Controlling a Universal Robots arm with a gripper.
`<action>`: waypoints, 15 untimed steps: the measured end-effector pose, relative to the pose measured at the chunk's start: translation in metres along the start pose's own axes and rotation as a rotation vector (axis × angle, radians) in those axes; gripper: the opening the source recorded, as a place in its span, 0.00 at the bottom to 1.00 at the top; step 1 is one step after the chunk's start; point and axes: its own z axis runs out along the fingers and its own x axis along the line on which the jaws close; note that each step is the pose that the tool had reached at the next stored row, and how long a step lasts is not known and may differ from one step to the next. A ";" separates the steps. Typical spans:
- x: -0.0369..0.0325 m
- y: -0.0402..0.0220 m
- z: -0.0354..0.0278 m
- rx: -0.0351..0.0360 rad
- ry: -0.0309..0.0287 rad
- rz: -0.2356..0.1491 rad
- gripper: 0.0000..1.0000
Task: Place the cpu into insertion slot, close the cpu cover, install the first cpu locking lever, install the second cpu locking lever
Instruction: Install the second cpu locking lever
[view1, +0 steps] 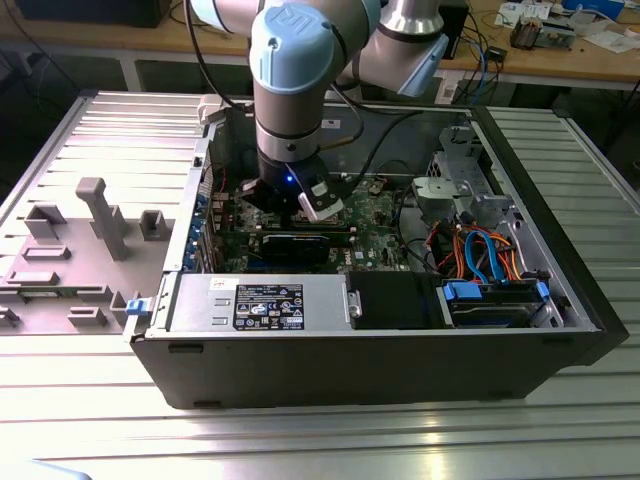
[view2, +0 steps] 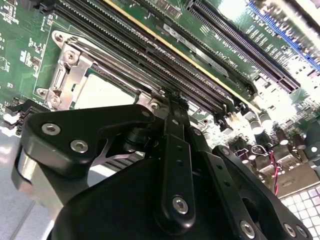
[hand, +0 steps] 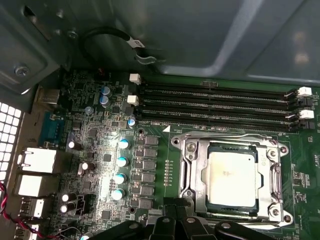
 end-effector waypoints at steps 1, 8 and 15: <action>0.0001 0.0003 0.0004 -0.0006 0.0000 0.000 0.11; 0.0001 0.0013 0.0004 -0.0028 0.0002 0.000 0.11; 0.0000 0.0060 -0.0226 -0.0022 0.0011 0.000 0.11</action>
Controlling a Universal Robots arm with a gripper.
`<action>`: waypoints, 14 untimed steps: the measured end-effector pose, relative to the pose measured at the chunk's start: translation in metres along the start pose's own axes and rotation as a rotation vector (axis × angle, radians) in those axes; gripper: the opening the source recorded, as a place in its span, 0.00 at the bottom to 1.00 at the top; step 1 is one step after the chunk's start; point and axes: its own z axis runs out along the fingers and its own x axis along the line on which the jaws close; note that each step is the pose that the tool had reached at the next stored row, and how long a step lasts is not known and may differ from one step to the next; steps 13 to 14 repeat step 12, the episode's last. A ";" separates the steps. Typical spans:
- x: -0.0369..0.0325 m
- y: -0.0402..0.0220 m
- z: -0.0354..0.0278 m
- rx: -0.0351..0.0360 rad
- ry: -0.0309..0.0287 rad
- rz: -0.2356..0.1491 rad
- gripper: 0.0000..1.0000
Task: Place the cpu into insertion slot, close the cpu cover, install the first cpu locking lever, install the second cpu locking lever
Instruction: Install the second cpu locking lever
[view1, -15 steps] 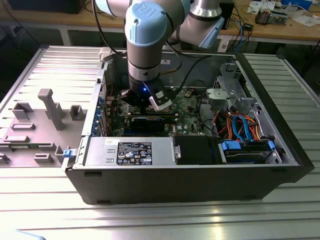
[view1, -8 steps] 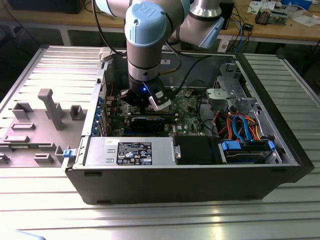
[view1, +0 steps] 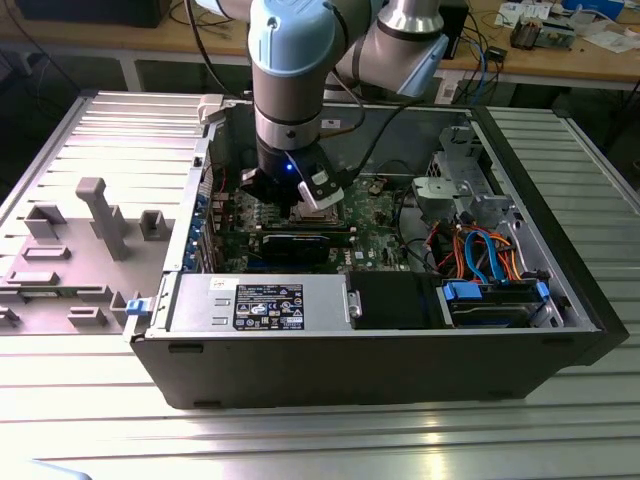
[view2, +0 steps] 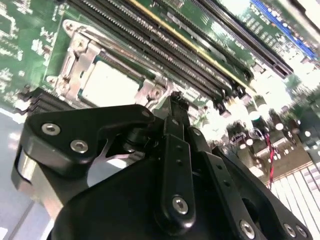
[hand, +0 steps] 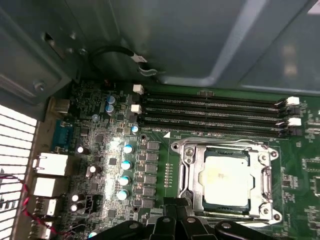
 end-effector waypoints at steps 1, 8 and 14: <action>0.0000 0.0006 -0.0029 0.0001 0.0001 0.000 0.11; 0.0000 0.0019 -0.0088 -0.0001 0.0003 0.000 0.11; 0.0000 0.0018 -0.0089 0.0001 0.0011 0.000 0.11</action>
